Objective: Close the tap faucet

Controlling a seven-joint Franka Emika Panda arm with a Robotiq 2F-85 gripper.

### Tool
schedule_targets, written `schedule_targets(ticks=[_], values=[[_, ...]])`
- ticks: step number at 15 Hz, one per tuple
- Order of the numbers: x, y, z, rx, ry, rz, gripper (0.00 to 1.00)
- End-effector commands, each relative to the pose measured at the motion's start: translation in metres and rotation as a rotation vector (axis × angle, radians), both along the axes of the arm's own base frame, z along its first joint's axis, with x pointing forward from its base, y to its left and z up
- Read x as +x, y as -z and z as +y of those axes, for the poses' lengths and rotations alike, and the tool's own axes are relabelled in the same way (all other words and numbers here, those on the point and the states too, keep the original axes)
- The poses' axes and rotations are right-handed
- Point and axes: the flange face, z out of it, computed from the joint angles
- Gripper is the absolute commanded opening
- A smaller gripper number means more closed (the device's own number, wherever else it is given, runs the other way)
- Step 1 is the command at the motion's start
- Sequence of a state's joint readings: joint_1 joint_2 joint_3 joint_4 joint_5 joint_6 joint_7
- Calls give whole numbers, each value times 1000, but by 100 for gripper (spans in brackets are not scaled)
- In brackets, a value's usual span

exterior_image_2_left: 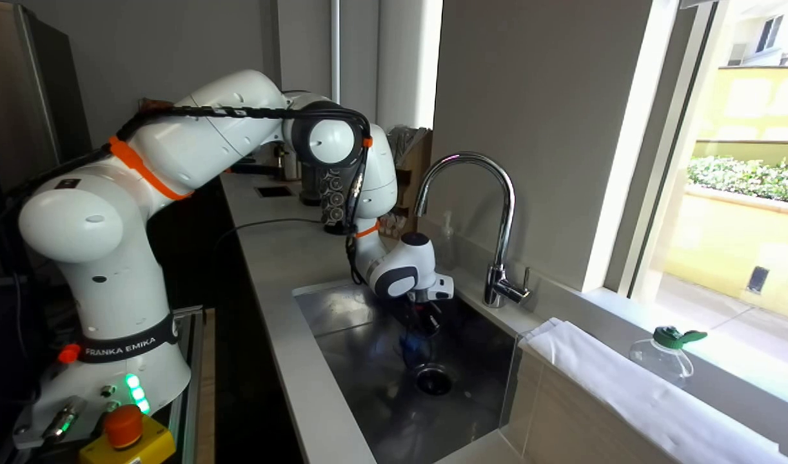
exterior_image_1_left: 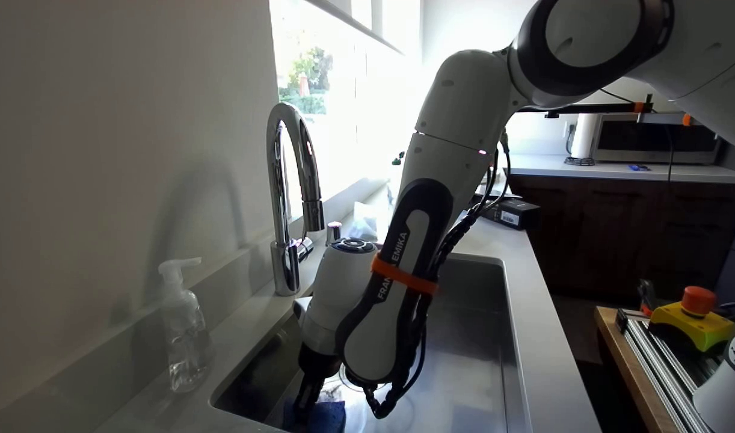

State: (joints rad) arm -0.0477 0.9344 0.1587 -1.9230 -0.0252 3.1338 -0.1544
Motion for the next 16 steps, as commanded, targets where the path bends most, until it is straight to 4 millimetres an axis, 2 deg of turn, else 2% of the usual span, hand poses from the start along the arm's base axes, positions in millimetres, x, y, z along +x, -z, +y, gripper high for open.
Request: schedule_targets(ticks=[1, 6, 12, 16], values=[[0, -1, -11, -3, 29, 10, 4], [-2, -14, -35, 1, 59, 15, 4], [-15, -50, -76, -7, 104, 12, 4], [-26, -76, -95, -11, 107, 11, 4]])
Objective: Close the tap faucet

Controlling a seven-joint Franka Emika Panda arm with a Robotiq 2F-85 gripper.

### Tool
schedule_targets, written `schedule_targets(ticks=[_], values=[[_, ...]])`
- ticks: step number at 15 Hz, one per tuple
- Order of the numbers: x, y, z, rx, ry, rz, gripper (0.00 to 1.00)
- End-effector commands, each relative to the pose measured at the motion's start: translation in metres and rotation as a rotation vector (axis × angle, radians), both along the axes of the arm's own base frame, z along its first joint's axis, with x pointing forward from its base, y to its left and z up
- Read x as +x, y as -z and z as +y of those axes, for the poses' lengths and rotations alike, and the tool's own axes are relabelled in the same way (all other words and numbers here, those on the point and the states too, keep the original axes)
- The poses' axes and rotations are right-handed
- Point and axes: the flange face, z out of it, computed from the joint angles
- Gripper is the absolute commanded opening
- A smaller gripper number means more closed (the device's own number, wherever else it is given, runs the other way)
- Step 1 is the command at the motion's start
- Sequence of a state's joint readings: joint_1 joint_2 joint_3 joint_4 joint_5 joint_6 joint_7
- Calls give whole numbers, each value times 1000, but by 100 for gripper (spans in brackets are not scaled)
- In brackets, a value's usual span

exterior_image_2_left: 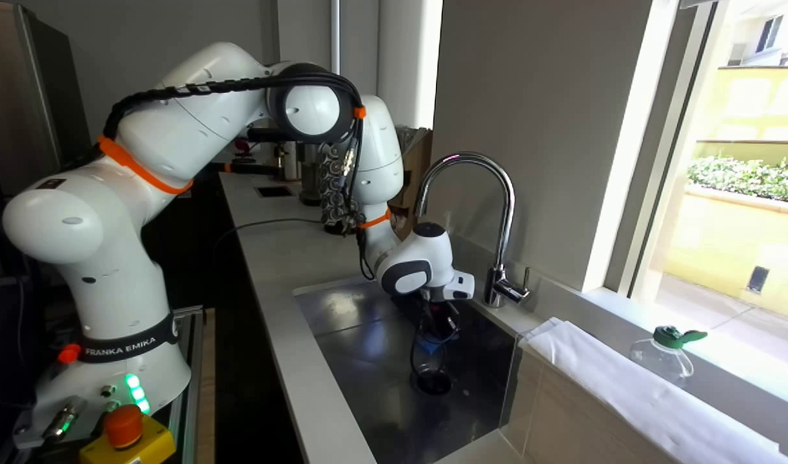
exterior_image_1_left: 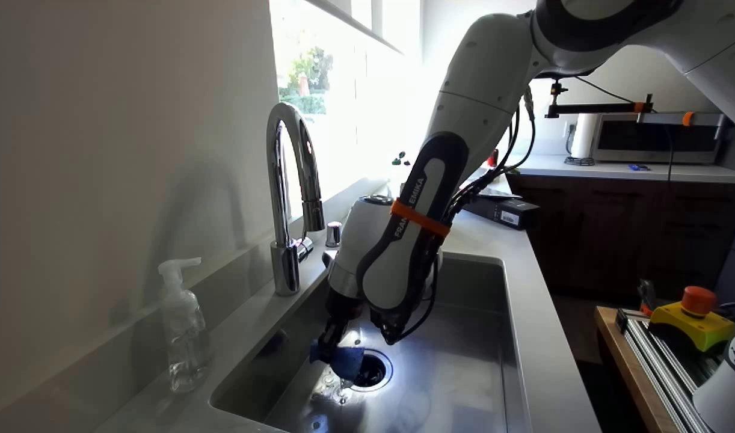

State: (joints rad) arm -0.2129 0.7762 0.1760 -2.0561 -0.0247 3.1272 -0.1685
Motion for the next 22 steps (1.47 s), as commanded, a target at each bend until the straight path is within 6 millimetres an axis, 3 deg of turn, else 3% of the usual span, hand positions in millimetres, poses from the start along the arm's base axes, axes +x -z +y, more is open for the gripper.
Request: schedule_targets(ticks=[1, 5, 14, 15, 16, 18, 22], values=[[-19, -28, -10, 1, -15, 35, 4], [-27, -45, -21, -3, 2, 35, 4], [-29, -54, -26, -7, 24, 35, 7], [-29, -54, -26, -7, 25, 35, 12], [-28, -53, -26, -6, 25, 39, 41], [-27, -51, -26, -9, 30, 48, 47], [-27, -49, -28, -9, 29, 73, 78]])
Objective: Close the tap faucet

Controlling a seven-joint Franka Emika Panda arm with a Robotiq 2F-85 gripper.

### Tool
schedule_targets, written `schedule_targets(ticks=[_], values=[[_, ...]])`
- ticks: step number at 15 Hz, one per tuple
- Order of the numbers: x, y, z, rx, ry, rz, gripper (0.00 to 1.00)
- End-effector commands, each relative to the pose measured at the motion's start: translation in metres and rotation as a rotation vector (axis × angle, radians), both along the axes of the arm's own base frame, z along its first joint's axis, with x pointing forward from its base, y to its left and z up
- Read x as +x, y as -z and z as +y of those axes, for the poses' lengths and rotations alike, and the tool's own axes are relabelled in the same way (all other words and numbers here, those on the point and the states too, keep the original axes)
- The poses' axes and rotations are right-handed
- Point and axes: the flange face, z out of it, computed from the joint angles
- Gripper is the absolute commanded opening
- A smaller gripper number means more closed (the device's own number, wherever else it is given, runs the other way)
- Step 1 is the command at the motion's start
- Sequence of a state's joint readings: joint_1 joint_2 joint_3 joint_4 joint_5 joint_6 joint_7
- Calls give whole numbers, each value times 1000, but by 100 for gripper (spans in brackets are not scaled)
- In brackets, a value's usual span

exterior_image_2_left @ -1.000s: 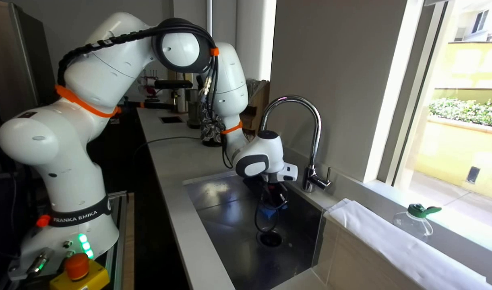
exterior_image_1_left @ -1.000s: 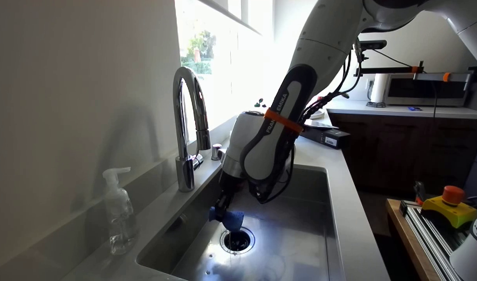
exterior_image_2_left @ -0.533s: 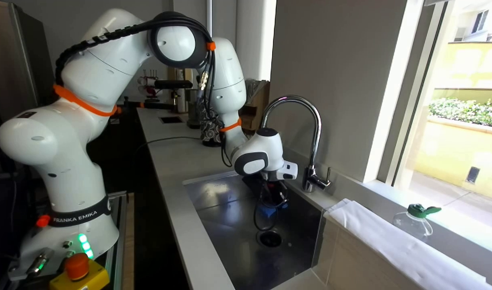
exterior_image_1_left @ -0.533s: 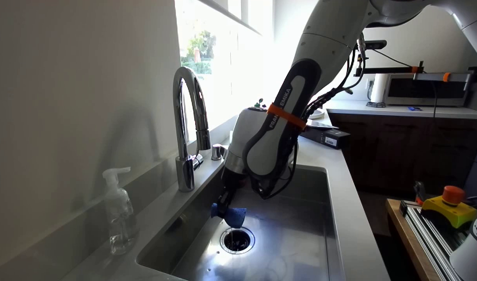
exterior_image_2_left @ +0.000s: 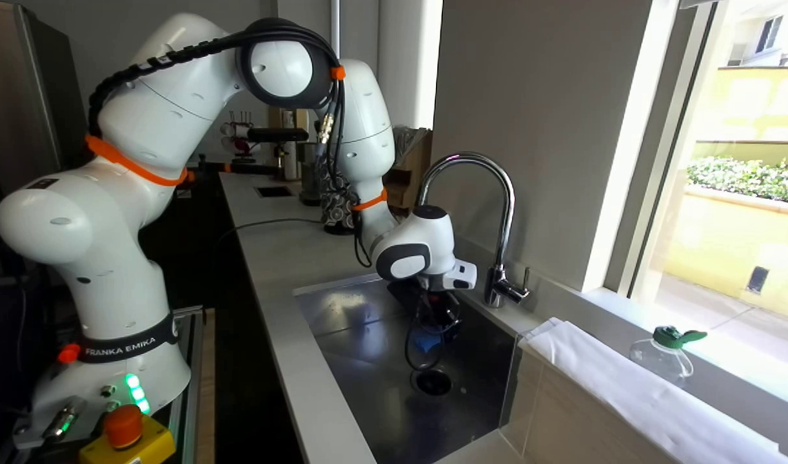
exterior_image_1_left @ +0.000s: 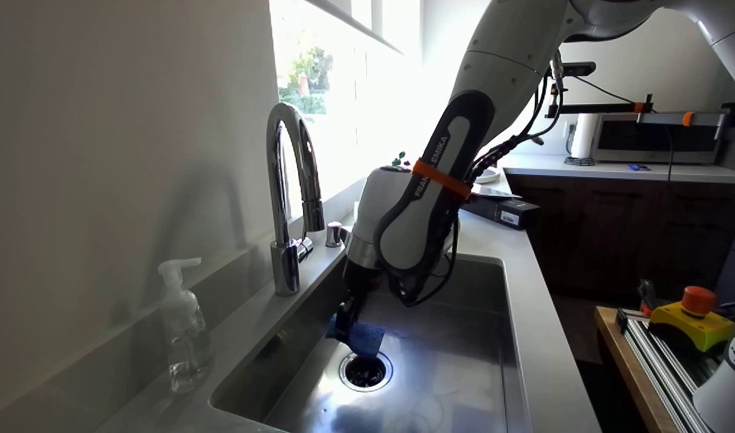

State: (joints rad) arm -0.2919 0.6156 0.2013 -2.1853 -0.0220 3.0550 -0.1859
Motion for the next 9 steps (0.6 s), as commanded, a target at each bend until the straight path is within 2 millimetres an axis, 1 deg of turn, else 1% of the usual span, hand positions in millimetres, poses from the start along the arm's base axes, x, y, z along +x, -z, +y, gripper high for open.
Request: schedule_targets(ticks=[1, 2, 3, 4, 9], values=[[-1, -4, 0, 0, 6, 38, 85], [-1, -3, 0, 1, 7, 43, 94], [0, -2, 0, 3, 6, 52, 99], [1, -1, 0, 4, 7, 57, 100], [5, 4, -1, 8, 10, 94, 100]])
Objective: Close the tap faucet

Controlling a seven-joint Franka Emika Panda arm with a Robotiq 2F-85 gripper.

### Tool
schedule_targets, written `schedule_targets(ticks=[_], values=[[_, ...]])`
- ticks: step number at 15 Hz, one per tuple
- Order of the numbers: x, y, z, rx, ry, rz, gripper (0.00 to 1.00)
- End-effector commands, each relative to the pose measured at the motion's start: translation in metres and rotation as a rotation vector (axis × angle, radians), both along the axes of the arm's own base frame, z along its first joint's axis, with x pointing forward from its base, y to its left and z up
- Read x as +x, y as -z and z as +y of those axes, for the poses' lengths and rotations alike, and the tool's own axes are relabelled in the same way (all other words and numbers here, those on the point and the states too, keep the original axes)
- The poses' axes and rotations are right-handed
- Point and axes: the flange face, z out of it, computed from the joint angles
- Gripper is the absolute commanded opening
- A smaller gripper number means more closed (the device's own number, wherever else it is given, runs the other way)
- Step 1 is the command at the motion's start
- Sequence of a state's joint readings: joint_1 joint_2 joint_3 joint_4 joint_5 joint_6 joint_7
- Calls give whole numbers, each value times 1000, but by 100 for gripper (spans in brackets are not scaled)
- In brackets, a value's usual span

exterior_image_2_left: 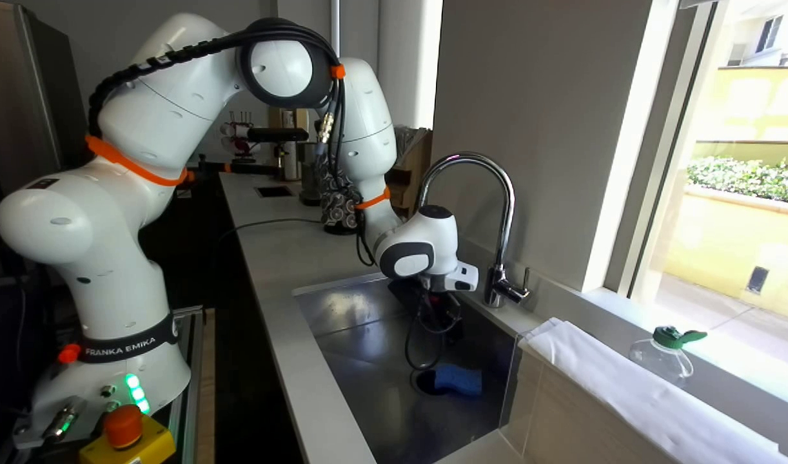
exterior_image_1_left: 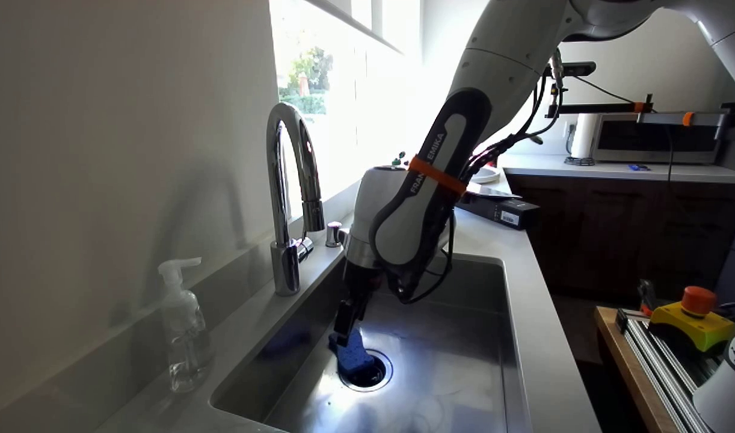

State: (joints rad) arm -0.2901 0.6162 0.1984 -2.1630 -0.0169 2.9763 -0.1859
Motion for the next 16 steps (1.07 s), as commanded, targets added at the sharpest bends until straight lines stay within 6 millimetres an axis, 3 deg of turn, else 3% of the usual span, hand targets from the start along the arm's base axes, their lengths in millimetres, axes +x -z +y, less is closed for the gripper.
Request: schedule_targets(ticks=[1, 4, 7, 16], values=[[3, 2, -1, 2, 23, 44, 100], [3, 5, -14, -14, 125, 63, 100], [9, 20, -24, -19, 230, 75, 100], [35, 76, -20, 12, 402, 105, 100]])
